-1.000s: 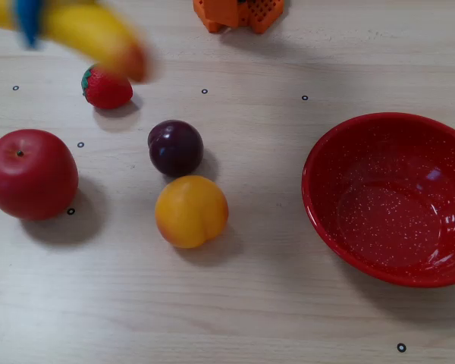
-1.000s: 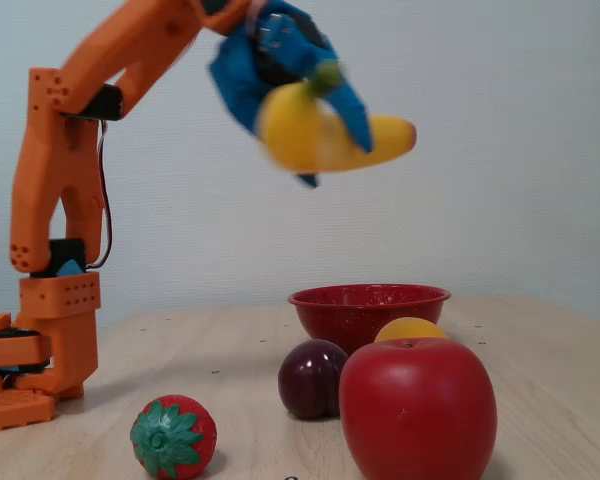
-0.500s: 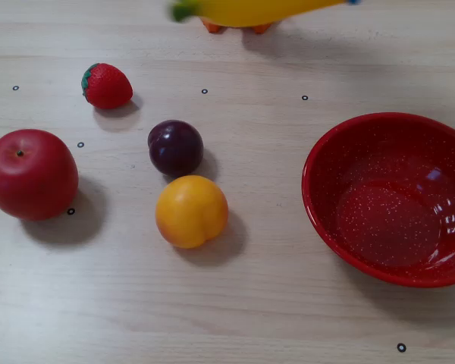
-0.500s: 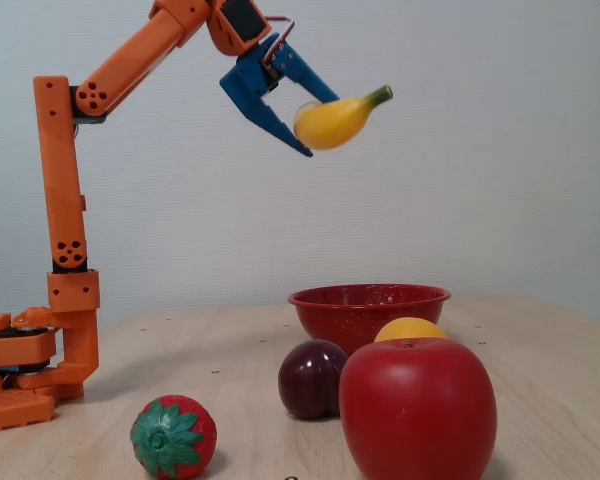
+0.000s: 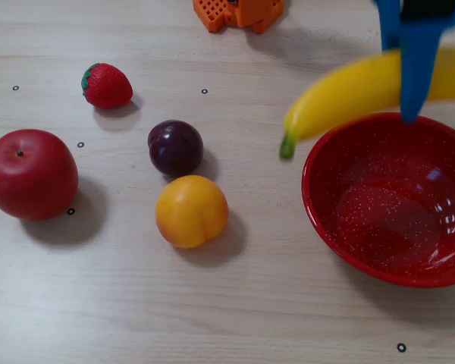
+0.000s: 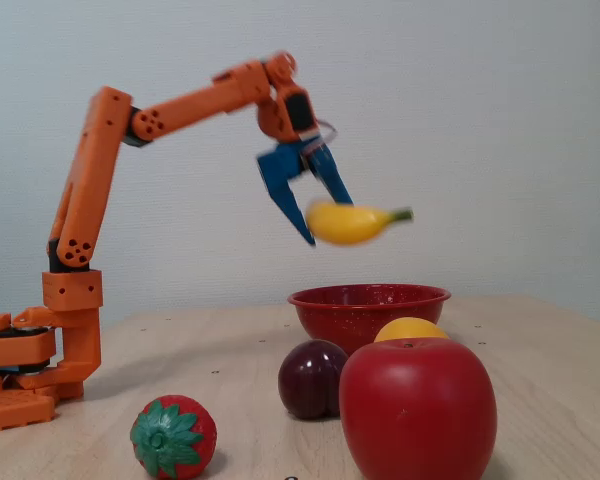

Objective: Put the banana in the red bowl.

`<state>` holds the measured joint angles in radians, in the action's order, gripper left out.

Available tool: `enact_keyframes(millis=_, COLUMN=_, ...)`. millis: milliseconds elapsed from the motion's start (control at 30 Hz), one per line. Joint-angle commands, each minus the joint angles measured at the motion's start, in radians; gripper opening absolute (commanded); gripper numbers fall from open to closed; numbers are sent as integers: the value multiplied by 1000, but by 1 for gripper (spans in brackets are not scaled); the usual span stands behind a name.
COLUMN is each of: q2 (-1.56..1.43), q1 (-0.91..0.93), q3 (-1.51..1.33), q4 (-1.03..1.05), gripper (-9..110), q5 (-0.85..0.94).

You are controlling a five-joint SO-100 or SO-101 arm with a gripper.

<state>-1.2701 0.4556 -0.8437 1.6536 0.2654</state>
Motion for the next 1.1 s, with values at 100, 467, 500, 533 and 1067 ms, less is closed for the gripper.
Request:
enact_keyframes(millis=100, q2=46, q1=-18, q3=104, q4=-37, gripper=0, q5=-41)
enact_keyframes(millis=467, q2=273, q1=-52, q3=199, q4=-95, gripper=0, q5=-57)
enact_keyframes(millis=500, q2=282, q1=-55, q3=199, q4=-103, gripper=0, q5=-63)
enact_keyframes(millis=533, q2=290, q1=-58, q3=201, q4=-112, gripper=1, q5=-64)
enact_keyframes(millis=1067, q2=-115, q1=-103, q3=138, q4=-163, gripper=37, q5=26)
